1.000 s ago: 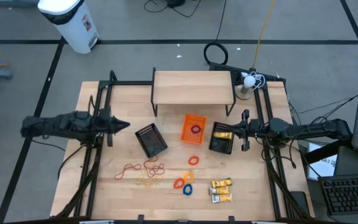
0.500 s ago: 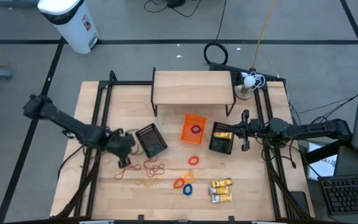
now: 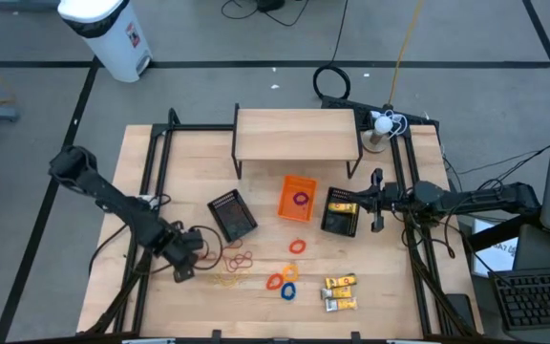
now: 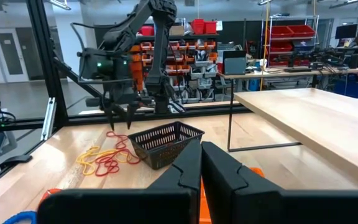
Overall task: Pick & Place Office Desk Supplies
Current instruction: Put the red rubber band into the left black bin
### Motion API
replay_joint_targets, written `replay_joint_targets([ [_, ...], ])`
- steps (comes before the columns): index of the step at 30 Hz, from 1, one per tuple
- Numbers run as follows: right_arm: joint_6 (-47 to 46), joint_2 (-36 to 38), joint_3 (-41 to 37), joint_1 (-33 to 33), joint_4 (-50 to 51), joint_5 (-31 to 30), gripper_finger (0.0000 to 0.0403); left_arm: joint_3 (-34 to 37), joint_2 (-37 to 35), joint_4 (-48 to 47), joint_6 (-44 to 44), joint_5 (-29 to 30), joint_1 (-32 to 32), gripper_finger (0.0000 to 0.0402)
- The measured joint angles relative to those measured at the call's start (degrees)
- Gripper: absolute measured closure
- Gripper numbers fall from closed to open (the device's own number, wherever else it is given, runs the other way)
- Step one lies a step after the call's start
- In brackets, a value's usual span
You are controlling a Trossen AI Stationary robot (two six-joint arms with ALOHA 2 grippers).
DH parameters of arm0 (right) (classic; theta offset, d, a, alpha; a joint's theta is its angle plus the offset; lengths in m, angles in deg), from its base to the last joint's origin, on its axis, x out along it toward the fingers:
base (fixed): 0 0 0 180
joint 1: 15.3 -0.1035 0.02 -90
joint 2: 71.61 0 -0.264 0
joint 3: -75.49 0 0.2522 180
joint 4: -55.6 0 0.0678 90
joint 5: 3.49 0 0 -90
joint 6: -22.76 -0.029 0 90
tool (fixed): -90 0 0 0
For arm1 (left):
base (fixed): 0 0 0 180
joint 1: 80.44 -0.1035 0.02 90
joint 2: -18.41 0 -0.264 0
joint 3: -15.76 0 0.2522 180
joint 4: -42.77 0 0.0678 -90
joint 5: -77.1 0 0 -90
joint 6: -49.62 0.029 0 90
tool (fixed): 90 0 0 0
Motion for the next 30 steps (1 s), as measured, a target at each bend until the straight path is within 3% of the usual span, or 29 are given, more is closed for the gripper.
replay_joint_targets([
  [8, -1.39, 0.0, 0.0, 0.0, -0.02, -0.11, 0.0399, 0.0, 5.16, 0.59, -5.12, 0.88, 1.11, 0.0183],
  [18, -1.25, 0.0, 0.0, 0.0, -0.02, -0.15, 0.0399, -0.37, 10.71, 2.76, -2.28, -1.3, -0.99, 0.0193],
  [21, -1.24, 0.0, 0.0, 0.0, -0.02, -0.13, 0.0399, -0.33, 10.71, 2.52, -0.12, -1.79, -1.75, 0.0231],
  [27, -1.25, 0.0, 0.0, 0.0, -0.02, -0.15, 0.0399, -0.11, 10.1, 3.09, 4.38, -2.8, -2.48, 0.0381],
  [30, -1.25, 0.0, 0.0, 0.0, -0.02, -0.15, 0.0399, -0.06, 8.77, 3.06, 5.02, -2.92, -2.48, 0.0388],
])
